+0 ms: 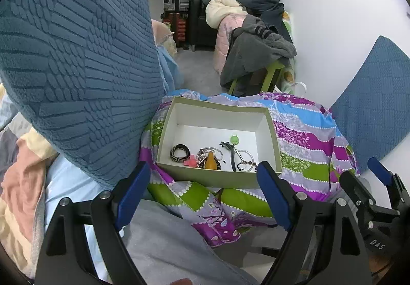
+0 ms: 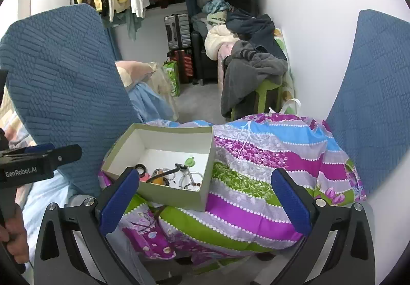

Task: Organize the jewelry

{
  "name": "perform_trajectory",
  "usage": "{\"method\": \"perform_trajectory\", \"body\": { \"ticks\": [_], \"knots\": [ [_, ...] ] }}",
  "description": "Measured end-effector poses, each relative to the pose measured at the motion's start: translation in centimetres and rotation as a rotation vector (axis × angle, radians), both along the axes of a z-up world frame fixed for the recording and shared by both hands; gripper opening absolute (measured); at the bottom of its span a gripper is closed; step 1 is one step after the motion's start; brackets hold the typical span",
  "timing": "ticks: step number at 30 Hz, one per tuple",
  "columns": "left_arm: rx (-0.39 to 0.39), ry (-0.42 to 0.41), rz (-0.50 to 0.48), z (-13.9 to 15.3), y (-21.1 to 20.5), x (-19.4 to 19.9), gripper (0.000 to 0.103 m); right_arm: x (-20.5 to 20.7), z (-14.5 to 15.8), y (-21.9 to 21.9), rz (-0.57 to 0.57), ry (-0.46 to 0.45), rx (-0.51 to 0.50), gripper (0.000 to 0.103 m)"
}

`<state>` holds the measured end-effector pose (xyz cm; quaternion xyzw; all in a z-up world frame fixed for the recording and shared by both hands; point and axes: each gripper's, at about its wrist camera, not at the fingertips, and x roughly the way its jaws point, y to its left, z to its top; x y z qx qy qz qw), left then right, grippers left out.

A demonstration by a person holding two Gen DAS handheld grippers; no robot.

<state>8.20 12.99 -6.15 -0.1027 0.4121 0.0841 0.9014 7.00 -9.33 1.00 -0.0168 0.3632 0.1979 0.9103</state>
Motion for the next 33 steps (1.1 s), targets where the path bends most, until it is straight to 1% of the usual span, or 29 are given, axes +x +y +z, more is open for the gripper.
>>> {"method": "perform_trajectory", "body": {
  "ticks": [5, 9, 18, 21, 33],
  "knots": [
    [0.027, -0.010, -0.007, 0.42, -0.35, -0.10, 0.085, -0.11, -0.04, -0.04, 0.002, 0.004, 0.002, 0.103],
    [0.020, -0.012, -0.022, 0.43, -0.64, -0.35, 0.085, 0.08, 0.02, -0.02, -0.005, -0.001, 0.006, 0.103],
    [0.011, -0.010, -0.020, 0.41, -0.82, -0.64, 0.085, 0.22, -0.23, 0.24, 0.002, 0.008, 0.003, 0.103],
    [-0.006, -0.006, -0.024, 0.31, -0.74, -0.74, 0.085, 0.15, -0.33, 0.14, 0.003, 0.012, 0.001, 0.103],
    [-0.007, -0.011, -0.016, 0.28, -0.61, -0.68, 0.085, 0.12, -0.77, 0.14, 0.010, 0.021, -0.007, 0.103]
  ]
}}
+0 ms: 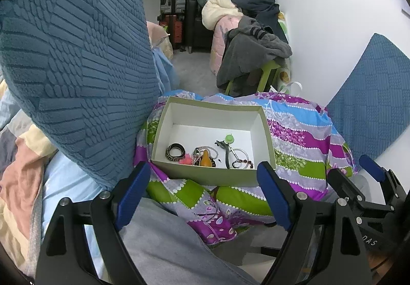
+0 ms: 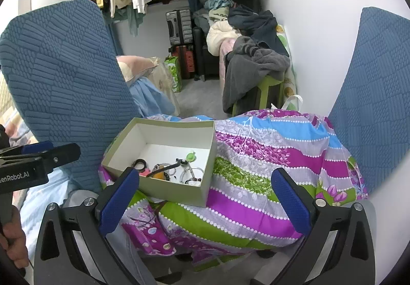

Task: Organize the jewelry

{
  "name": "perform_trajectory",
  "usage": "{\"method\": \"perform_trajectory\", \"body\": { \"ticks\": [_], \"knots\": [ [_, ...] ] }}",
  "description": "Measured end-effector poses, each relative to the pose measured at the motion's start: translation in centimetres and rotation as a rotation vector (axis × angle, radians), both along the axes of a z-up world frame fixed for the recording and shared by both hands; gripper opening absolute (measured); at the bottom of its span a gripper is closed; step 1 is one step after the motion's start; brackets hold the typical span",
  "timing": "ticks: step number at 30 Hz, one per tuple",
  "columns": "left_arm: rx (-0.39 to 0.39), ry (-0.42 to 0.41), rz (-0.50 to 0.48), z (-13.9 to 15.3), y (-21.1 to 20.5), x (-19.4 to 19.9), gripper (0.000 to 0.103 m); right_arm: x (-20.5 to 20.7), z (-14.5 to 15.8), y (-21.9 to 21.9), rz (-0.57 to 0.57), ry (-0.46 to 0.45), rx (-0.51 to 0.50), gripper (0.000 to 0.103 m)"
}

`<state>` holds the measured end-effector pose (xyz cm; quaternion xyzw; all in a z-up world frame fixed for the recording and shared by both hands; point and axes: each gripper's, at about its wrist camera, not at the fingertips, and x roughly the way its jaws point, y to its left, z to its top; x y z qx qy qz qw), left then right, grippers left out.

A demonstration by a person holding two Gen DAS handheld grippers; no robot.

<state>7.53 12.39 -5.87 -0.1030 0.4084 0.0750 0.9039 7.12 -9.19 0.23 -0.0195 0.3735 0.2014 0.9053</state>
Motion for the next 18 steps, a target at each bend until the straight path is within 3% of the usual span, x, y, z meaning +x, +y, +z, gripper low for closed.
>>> {"method": "perform_trajectory", "body": {
  "ticks": [4, 18],
  "knots": [
    [-0.024, -0.010, -0.013, 0.23, -0.11, 0.07, 0.085, 0.02, 0.14, -0.11, 0.000, -0.005, -0.002, 0.103],
    [0.009, -0.003, 0.004, 0.15, -0.28, 0.19, 0.088, 0.17, 0.38, -0.48, -0.002, -0.011, 0.001, 0.103]
  ]
}}
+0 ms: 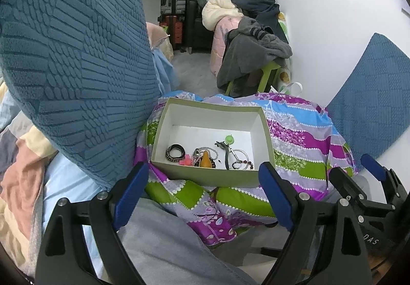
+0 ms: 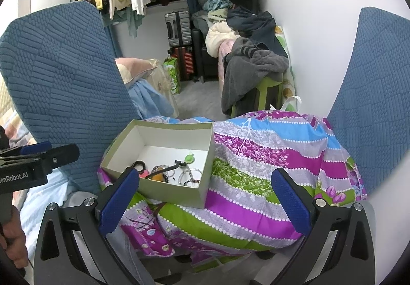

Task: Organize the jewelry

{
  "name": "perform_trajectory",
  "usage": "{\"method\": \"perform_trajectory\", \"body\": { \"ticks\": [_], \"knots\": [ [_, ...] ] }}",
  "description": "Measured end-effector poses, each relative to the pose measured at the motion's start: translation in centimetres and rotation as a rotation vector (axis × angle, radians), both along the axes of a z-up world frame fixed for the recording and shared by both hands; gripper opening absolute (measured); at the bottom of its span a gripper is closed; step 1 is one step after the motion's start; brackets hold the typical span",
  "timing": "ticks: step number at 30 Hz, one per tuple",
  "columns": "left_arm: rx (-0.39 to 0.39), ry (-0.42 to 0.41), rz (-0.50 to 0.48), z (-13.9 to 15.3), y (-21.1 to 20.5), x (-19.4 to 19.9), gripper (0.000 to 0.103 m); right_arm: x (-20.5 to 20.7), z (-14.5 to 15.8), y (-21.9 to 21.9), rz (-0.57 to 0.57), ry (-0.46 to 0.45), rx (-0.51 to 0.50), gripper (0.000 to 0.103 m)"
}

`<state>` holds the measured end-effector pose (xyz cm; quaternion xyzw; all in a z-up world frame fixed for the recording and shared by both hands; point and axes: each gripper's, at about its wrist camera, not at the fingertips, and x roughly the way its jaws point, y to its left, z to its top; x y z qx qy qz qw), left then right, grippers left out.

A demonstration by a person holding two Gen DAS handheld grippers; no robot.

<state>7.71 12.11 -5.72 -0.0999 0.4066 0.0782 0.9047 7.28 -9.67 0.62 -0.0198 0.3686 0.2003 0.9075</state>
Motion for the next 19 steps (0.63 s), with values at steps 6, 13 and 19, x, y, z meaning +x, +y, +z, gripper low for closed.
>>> {"method": "perform_trajectory", "body": {
  "ticks": [6, 13, 19],
  "knots": [
    [0.000, -0.002, 0.000, -0.06, -0.10, -0.11, 0.090, 0.04, 0.01, 0.11, 0.002, 0.005, 0.000, 0.103],
    [0.004, 0.003, 0.007, -0.13, -0.04, -0.07, 0.091, 0.04, 0.05, 0.17, 0.004, 0.006, -0.002, 0.103],
    [0.008, -0.001, 0.014, -0.09, -0.26, -0.13, 0.091, 0.08, -0.02, 0.30, 0.001, -0.001, -0.003, 0.103]
  ]
}}
